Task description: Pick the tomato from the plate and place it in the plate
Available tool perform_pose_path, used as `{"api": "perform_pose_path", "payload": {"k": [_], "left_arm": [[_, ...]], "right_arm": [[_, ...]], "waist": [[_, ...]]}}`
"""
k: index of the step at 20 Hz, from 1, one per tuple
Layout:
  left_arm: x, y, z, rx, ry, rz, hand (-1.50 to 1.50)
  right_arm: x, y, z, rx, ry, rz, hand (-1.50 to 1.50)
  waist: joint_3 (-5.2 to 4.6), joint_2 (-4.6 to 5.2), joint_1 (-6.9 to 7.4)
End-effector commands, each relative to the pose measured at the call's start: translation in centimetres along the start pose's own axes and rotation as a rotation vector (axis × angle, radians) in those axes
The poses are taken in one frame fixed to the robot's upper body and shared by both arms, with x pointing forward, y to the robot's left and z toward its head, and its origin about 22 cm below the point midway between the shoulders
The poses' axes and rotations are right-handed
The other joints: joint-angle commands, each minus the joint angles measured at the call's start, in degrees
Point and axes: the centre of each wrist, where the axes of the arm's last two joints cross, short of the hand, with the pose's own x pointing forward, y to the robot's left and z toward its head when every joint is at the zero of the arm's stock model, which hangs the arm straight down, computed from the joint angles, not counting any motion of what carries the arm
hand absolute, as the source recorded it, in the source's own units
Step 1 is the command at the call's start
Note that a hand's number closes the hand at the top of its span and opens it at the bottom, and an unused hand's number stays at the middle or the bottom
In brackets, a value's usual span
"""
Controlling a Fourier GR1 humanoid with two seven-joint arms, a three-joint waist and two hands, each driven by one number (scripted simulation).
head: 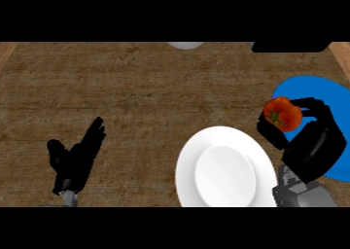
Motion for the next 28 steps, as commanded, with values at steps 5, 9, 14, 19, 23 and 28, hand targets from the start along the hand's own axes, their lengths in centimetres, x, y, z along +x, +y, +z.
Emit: {"api": "perform_pose_path", "payload": {"k": [5,9,14,19,23,28], "left_arm": [[-2.4,0.4,1.2,-0.033,0.071,0.01,0.0],[0.4,-1.4,-1.4,-0.014,0.058,0.014,0.0],[-0.8,-1.4,-0.2,-0.023,0.058,0.001,0.0],[-0.5,0.0,-0.4,-0.022,0.053,-0.009,0.0],[-0.8,-0.2,-1.0,-0.028,0.066,0.007,0.0],[-0.7,-0.6,-0.3,-0.036,0.056,0.004,0.0]], "right_arm": [[-6.5,-0.1,-8.9,-0.156,0.117,-0.032,1.5],[-10.0,0.9,-11.2,-0.155,0.097,-0.028,1.5],[-14.2,1.3,-13.2,-0.155,0.092,0.004,1.5],[-17.6,0.6,-15.3,0.149,0.319,0.213,-1.5],[-18.4,2.0,-16.0,0.255,0.305,0.093,-1.5],[-19.5,2.4,-16.4,0.227,0.221,-0.098,-1.5]], "waist": [[-0.28,0.32,0.74],[-0.26,0.39,0.57],[-0.18,0.49,1.0],[-0.2,0.86,1.64],[-0.11,0.9,1.78],[-0.09,0.69,1.64]]}}
